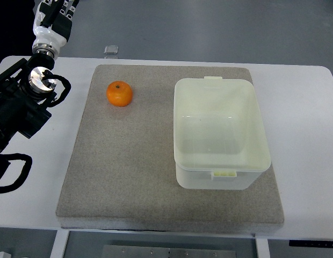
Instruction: Put orange in box with left hand
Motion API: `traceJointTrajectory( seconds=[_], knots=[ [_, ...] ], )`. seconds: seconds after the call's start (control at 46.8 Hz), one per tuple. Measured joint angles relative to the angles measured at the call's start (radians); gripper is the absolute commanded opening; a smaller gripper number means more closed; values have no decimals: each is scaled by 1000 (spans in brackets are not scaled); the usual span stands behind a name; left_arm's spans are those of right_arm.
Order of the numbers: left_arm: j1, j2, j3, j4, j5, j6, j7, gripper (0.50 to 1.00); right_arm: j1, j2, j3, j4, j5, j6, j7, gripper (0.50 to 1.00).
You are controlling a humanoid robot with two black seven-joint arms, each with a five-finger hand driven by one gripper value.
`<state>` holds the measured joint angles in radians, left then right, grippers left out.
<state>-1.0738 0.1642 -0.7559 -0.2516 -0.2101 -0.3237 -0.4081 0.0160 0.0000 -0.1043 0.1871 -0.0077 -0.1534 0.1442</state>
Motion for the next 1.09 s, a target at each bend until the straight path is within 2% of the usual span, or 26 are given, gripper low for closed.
traceJointTrajectory(
  seconds=[0.107, 0.235, 0.449, 0.599, 0.919, 1.09],
  knots=[
    [0, 0, 0, -5, 0, 0, -4, 973, 0, 0, 0, 0, 0, 0, 0, 930],
    [0, 4, 5, -18, 3, 4, -74, 988, 0, 0, 0, 0, 0, 0, 0, 932],
    [4, 13, -4, -24, -6, 1, -75, 990, -1, 0, 0, 0, 0, 0, 0, 932],
    [6, 13, -11, -66, -9, 21, -74, 988, 0, 0, 0, 0, 0, 0, 0, 932],
    [6, 21, -12, -48, -11, 21, -74, 990, 0, 0, 0, 0, 0, 0, 0, 932],
    [17, 41, -1, -46, -7, -12, -73, 988, 0, 0, 0, 0, 0, 0, 0, 932]
  ],
)
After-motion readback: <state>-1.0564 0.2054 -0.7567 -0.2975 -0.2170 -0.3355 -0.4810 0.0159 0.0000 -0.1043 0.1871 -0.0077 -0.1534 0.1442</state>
